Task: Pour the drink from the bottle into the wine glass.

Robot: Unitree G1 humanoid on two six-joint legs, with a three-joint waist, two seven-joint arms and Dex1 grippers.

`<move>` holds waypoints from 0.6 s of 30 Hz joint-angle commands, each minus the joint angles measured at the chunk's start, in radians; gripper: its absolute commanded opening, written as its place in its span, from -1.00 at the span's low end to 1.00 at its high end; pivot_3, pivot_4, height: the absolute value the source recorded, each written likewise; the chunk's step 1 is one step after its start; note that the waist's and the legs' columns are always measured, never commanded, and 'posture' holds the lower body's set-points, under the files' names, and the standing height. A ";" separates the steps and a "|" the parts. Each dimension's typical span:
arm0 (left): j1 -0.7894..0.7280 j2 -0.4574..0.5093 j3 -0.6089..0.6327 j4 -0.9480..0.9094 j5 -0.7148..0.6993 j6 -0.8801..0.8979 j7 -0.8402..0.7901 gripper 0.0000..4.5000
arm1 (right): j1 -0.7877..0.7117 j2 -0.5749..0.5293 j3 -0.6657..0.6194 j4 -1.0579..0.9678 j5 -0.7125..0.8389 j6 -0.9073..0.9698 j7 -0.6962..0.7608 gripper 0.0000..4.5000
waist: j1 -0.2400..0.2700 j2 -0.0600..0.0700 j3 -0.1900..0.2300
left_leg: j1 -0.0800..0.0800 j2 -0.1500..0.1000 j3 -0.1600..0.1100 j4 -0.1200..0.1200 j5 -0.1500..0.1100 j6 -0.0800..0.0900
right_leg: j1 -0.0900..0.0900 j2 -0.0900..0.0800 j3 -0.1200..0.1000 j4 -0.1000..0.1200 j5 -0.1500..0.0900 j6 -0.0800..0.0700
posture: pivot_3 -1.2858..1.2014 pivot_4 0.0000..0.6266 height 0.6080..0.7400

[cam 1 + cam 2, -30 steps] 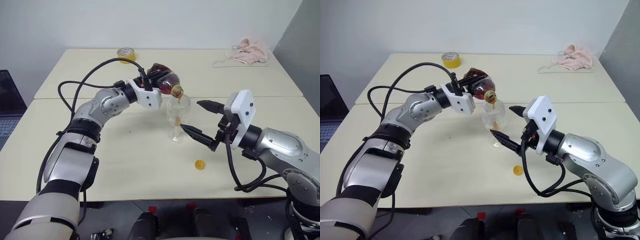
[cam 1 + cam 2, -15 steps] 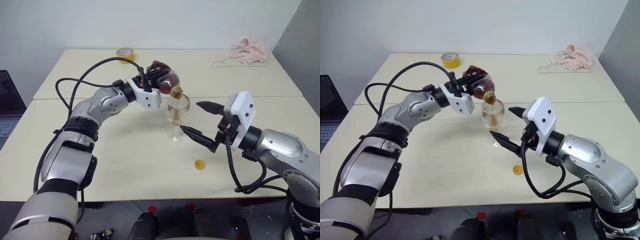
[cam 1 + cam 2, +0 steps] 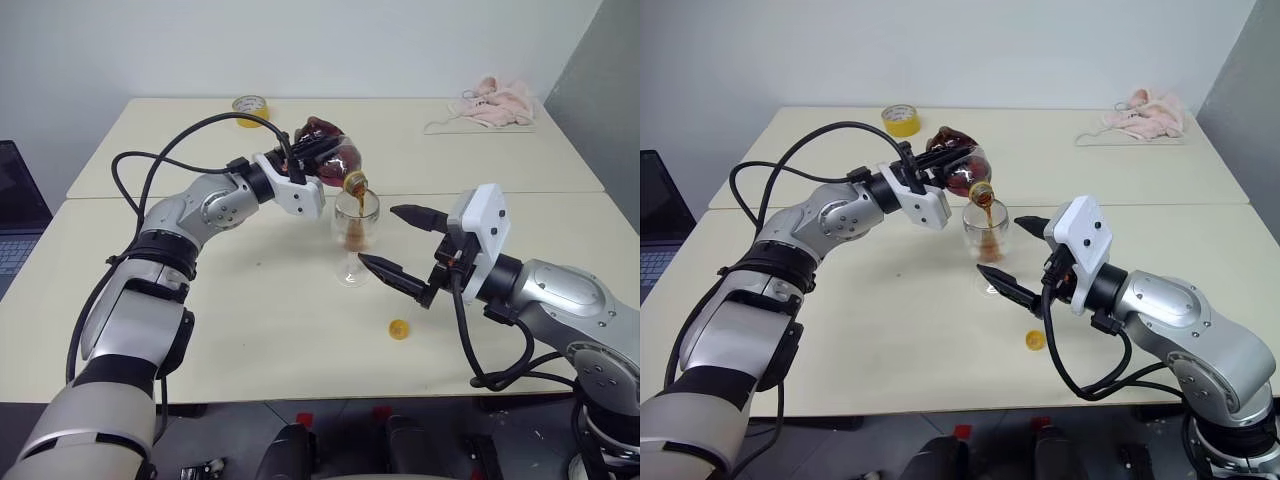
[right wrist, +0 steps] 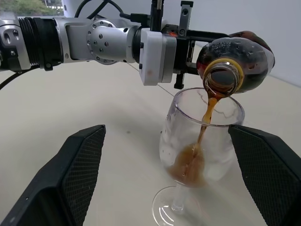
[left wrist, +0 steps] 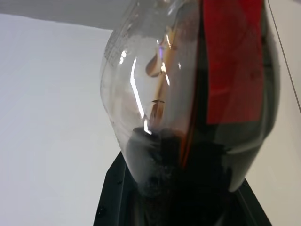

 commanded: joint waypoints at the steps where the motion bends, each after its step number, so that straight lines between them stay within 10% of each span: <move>1: -0.047 0.023 0.011 -0.011 -0.005 -0.004 0.036 -0.67 | -0.006 -0.006 -0.012 -0.038 0.012 -0.007 -0.001 1.00 | 0.000 0.000 0.000 | 0.000 0.000 0.000 0.000 0.000 0.000 | 0.000 0.000 0.000 0.000 0.000 0.000 | 0.03 -0.52 1.00; 18: -0.064 0.030 0.001 -0.002 0.012 -0.006 0.056 -0.67 | 0.000 -0.010 -0.014 -0.033 0.006 -0.015 0.000 1.00 | 0.000 0.000 0.000 | 0.000 0.000 0.000 0.000 0.000 0.000 | 0.000 0.000 0.000 0.000 0.000 0.000 | 0.03 -0.52 1.00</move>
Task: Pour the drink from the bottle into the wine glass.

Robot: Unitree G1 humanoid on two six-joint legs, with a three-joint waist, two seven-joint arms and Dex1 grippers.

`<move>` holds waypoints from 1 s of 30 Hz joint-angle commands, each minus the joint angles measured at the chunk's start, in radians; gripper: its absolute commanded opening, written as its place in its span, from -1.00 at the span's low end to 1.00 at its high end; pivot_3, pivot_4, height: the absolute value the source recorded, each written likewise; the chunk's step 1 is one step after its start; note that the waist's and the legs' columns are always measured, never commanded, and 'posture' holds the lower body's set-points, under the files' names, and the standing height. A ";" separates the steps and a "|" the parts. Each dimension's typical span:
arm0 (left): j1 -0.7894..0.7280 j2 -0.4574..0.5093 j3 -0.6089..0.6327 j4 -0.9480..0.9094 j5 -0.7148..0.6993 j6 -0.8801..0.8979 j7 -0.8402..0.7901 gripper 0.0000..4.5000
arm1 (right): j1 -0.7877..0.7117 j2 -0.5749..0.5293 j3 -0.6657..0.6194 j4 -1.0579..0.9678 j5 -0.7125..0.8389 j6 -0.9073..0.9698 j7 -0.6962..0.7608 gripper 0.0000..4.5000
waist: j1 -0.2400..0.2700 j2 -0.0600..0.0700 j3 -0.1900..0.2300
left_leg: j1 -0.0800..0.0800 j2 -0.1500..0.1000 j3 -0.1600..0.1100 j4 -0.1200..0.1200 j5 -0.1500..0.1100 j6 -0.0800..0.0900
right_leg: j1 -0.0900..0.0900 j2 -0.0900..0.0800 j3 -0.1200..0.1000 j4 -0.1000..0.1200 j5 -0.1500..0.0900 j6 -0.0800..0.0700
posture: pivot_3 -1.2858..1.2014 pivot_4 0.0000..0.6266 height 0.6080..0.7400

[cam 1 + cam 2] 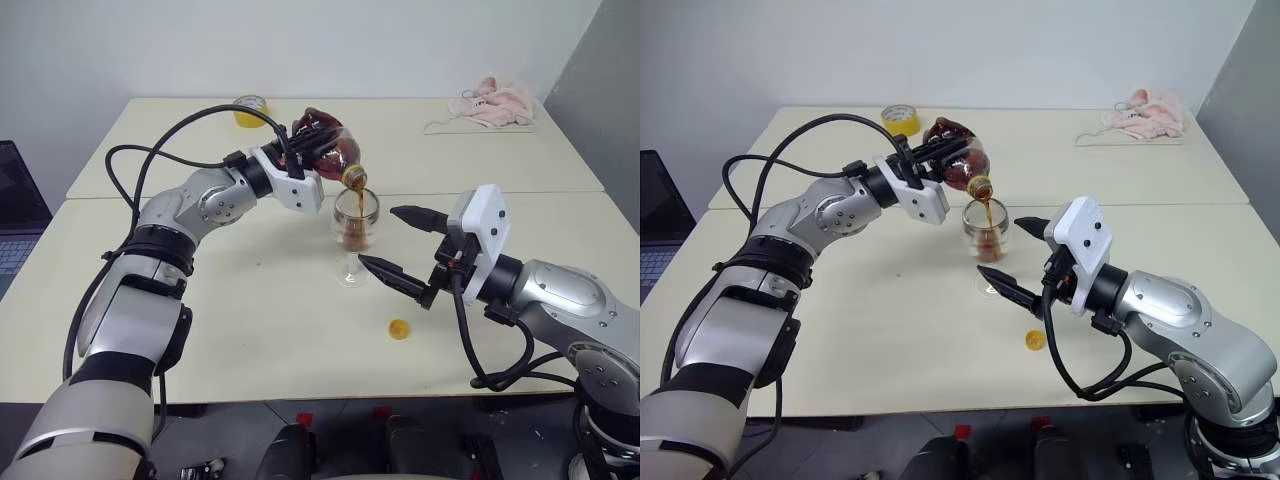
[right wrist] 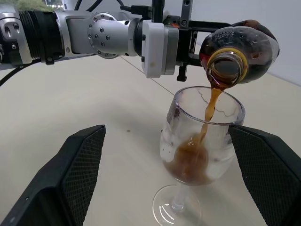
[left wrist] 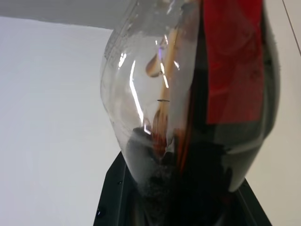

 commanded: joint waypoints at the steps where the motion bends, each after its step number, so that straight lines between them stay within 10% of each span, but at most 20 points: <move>1: -0.043 0.016 0.010 -0.002 -0.010 -0.005 0.032 -0.67 | -0.001 -0.003 -0.014 -0.033 0.006 -0.015 0.000 1.00 | 0.000 0.000 0.000 | 0.000 0.000 0.000 0.000 0.000 0.000 | 0.000 0.000 0.000 0.000 0.000 0.000 | 0.03 -0.52 1.00; 30: -0.064 0.033 -0.022 0.021 0.045 -0.006 0.095 -0.67 | -0.003 0.000 -0.011 -0.032 0.007 -0.014 -0.002 1.00 | 0.000 0.000 0.000 | 0.000 0.000 0.000 0.000 0.000 0.000 | 0.000 0.000 0.000 0.000 0.000 0.000 | 0.03 -0.52 1.00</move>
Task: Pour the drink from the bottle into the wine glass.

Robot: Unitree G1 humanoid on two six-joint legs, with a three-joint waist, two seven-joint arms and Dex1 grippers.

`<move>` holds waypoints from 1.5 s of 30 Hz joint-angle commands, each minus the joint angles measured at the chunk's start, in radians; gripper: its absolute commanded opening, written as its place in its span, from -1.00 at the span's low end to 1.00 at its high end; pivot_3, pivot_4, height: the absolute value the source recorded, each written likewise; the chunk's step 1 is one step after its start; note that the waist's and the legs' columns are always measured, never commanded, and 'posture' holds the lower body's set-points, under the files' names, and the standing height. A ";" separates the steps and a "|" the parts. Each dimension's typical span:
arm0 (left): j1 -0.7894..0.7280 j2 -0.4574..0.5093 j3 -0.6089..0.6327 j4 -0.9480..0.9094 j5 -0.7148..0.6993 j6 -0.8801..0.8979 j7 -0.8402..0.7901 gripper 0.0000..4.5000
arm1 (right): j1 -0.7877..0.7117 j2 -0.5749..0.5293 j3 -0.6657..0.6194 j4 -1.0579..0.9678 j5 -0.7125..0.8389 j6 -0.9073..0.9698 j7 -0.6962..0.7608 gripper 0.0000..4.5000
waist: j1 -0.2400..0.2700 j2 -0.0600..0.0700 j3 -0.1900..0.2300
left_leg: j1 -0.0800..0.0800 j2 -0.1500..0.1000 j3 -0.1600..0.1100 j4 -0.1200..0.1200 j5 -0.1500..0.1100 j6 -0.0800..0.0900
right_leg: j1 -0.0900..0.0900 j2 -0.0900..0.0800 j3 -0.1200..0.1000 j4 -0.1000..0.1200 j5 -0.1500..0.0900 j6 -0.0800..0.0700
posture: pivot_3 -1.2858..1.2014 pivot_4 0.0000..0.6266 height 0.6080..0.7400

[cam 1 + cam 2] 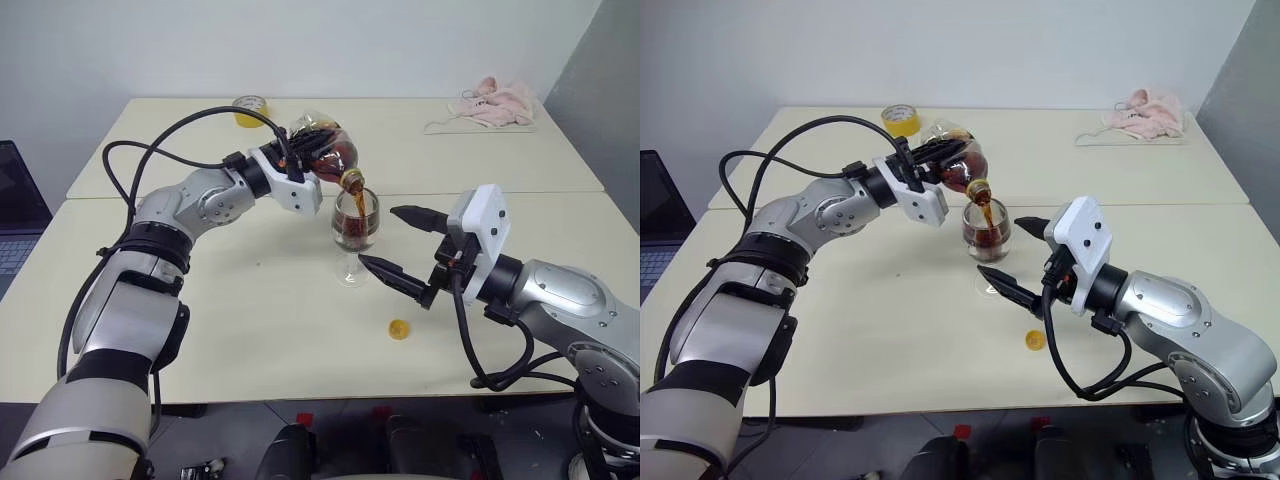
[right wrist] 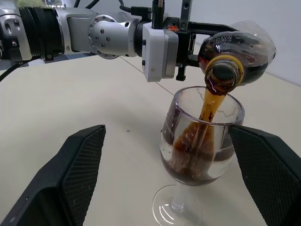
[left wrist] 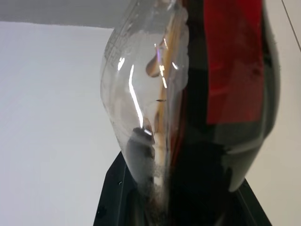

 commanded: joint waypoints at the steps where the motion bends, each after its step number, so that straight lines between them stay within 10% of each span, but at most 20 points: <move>1: -0.040 0.022 0.007 -0.008 -0.008 -0.006 0.031 -0.67 | -0.002 -0.001 -0.011 -0.032 0.006 -0.014 0.000 1.00 | 0.000 0.000 0.000 | 0.000 0.000 0.000 0.000 0.000 0.000 | 0.000 0.000 0.000 0.000 0.000 0.000 | 0.03 -0.52 1.00; 45: 0.029 -0.007 0.046 -0.018 -0.177 0.006 -0.133 -0.67 | 0.005 0.000 -0.010 -0.037 0.009 -0.018 0.002 1.00 | 0.000 0.000 0.000 | 0.000 0.000 0.000 0.000 0.000 0.000 | 0.000 0.000 0.000 0.000 0.000 0.000 | 0.03 -0.52 1.00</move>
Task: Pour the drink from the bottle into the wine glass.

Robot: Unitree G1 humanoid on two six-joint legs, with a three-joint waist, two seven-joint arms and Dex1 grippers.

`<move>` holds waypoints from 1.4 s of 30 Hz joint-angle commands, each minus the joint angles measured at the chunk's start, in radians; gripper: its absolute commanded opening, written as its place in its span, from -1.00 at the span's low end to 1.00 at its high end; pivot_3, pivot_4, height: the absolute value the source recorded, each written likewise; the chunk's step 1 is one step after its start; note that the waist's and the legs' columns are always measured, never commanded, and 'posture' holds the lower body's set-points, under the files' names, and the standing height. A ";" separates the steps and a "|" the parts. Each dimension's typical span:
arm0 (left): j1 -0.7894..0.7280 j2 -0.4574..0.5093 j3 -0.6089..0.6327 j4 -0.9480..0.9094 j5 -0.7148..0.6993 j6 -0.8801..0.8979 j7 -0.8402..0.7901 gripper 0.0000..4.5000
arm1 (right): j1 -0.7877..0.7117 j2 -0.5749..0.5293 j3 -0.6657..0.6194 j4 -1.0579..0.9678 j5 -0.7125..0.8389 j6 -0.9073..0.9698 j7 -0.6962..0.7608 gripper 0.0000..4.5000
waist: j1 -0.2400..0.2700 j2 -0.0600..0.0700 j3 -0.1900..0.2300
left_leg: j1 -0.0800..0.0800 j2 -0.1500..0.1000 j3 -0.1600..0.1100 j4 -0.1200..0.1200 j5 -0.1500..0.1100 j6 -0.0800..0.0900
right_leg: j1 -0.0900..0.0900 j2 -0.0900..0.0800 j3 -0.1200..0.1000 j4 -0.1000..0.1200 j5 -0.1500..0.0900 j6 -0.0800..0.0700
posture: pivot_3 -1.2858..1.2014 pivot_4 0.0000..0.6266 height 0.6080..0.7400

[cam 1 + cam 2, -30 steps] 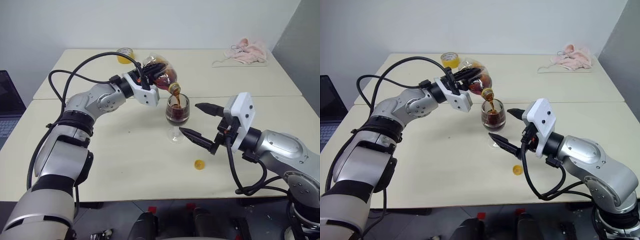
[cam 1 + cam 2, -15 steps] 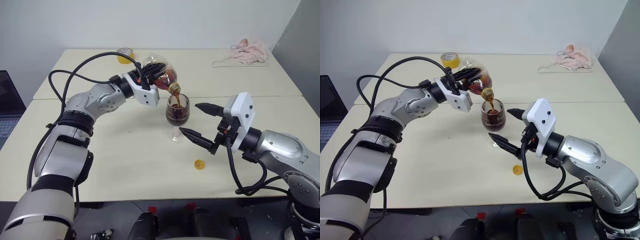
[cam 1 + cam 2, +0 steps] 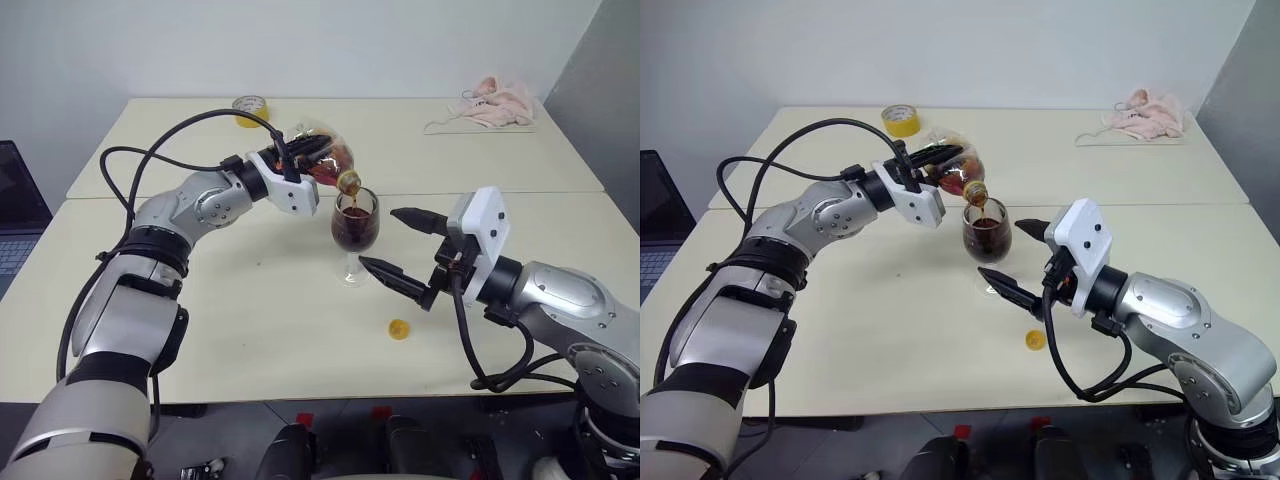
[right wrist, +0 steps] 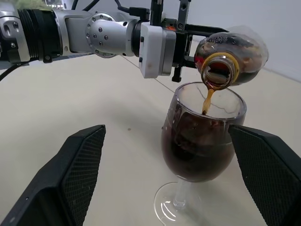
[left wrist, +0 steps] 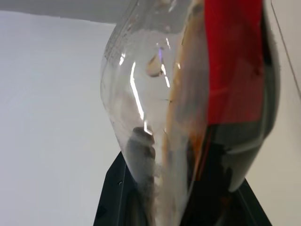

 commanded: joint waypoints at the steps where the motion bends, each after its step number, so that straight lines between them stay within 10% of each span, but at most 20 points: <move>1: 0.000 -0.002 0.045 -0.026 -0.079 0.006 -0.035 -0.67 | -0.009 0.001 -0.010 -0.037 0.008 -0.017 0.000 1.00 | 0.000 0.000 0.000 | 0.000 0.000 0.000 0.000 0.000 0.000 | 0.000 0.000 0.000 0.000 0.000 0.000 | 0.03 -0.52 1.00; 15: 0.071 -0.048 0.131 -0.107 -0.305 0.114 -0.227 -0.70 | -0.014 0.001 -0.009 -0.036 0.008 -0.017 0.001 1.00 | -0.002 0.000 0.000 | 0.000 0.000 0.000 0.000 0.000 0.000 | 0.000 0.000 0.000 0.000 0.000 0.000 | 0.03 -0.52 1.00; 24: 0.257 -0.122 0.298 -0.370 -0.721 0.582 -0.533 -0.70 | 0.031 -0.001 0.017 -0.027 -0.037 -0.084 0.045 1.00 | -0.007 0.000 0.000 | 0.000 0.001 0.000 0.001 0.000 0.000 | 0.000 0.000 0.000 0.000 0.000 0.000 | 0.03 -0.52 1.00; 42: 0.713 -0.177 0.566 -0.960 -0.937 1.264 -0.326 -0.70 | 0.172 -0.036 0.032 -0.009 -0.068 -0.205 0.194 1.00 | 0.004 0.000 -0.001 | 0.000 0.001 -0.001 0.004 0.000 0.000 | 0.002 0.000 0.000 0.000 0.000 0.000 | 0.03 -0.52 1.00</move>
